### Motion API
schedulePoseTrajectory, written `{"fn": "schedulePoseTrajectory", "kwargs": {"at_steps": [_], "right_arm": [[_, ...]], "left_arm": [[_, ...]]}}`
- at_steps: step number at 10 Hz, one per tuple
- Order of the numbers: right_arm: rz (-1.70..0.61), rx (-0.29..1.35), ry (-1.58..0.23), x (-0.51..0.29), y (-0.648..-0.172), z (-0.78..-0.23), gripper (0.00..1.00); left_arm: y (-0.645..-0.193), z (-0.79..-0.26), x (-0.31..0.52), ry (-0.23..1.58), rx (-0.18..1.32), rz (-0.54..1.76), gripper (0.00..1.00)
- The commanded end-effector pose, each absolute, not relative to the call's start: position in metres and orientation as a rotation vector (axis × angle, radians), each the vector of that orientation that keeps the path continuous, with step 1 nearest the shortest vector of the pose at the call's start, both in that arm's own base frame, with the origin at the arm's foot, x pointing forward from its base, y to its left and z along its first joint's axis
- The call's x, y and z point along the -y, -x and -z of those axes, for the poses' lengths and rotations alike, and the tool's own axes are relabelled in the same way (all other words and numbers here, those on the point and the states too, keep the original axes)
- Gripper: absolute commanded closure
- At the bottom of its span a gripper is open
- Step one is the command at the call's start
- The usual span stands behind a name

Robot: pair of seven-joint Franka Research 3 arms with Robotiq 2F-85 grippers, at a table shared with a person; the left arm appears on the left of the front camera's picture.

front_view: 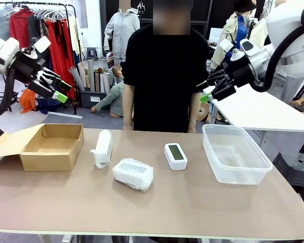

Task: Separate and place wrapped and unwrapped clocks.
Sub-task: Pick up the Digital clock indicated by the person.

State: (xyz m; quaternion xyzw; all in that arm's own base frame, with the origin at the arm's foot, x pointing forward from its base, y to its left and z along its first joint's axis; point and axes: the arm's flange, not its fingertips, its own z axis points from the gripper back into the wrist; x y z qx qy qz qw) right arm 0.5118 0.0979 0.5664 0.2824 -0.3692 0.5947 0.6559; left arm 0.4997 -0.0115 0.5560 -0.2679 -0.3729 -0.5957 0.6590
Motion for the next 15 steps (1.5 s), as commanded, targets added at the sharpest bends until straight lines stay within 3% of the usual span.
{"fn": "schedulePoseTrajectory", "kwargs": {"at_steps": [1,13,15], "right_arm": [[-1.340,0.809,-0.653,-0.090,-0.521,-0.575,0.00],[-1.275,0.747,-0.672,-0.045,-0.534,-0.573,0.00],[-1.250,0.762,-0.667,-0.046,-0.533,-0.572,0.00]], "left_arm": [[-0.507,-0.556,0.007,0.634,0.869,1.347,0.00],[-0.537,-0.564,-0.001,0.663,0.921,1.362,0.00],[-0.537,-0.559,0.002,0.658,0.869,1.375,0.00]]}}
